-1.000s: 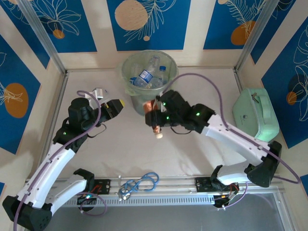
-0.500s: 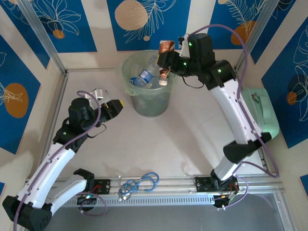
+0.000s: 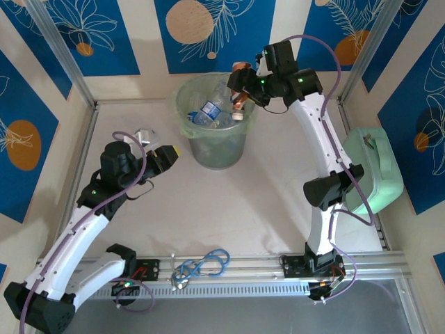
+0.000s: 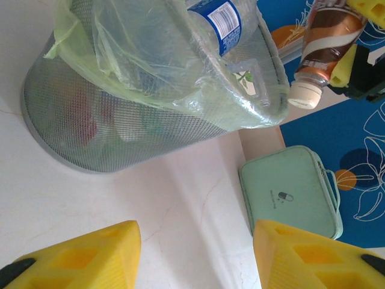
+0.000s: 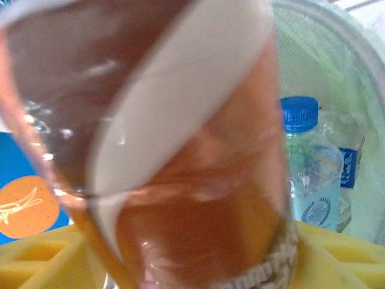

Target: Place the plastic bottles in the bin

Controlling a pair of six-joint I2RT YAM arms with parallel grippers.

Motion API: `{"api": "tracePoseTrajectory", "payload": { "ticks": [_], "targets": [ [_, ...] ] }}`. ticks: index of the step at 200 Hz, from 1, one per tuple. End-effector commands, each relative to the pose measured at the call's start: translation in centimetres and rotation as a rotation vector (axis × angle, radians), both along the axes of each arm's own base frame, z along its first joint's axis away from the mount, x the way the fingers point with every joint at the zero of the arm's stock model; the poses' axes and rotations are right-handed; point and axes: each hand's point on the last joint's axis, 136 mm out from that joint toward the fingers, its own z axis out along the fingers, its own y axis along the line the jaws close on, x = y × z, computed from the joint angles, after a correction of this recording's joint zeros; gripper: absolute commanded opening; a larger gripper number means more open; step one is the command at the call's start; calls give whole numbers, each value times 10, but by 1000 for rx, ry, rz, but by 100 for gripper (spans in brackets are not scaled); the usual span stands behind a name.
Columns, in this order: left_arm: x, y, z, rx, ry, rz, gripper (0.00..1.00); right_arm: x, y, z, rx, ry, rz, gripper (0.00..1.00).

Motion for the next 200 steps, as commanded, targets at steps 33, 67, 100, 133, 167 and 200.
{"api": "tracePoseTrajectory", "payload": {
  "ticks": [33,67,100,133,167,200],
  "targets": [
    [1,4,-1,20,-14,4,52,0,-3,9,27,-10,3,83],
    [0,4,-1,19,-16,7,52,-4,-4,11,-6,-33,1,80],
    [-1,5,-2,18,-15,6,52,-4,-1,13,-48,-77,11,74],
    [-2,5,-3,21,-14,7,52,8,8,14,-68,-142,44,59],
    [-2,5,-9,24,-1,9,52,29,14,7,-115,-186,46,47],
    [-1,4,-15,21,17,5,52,49,25,-4,-140,-225,70,46]
  ]
}}
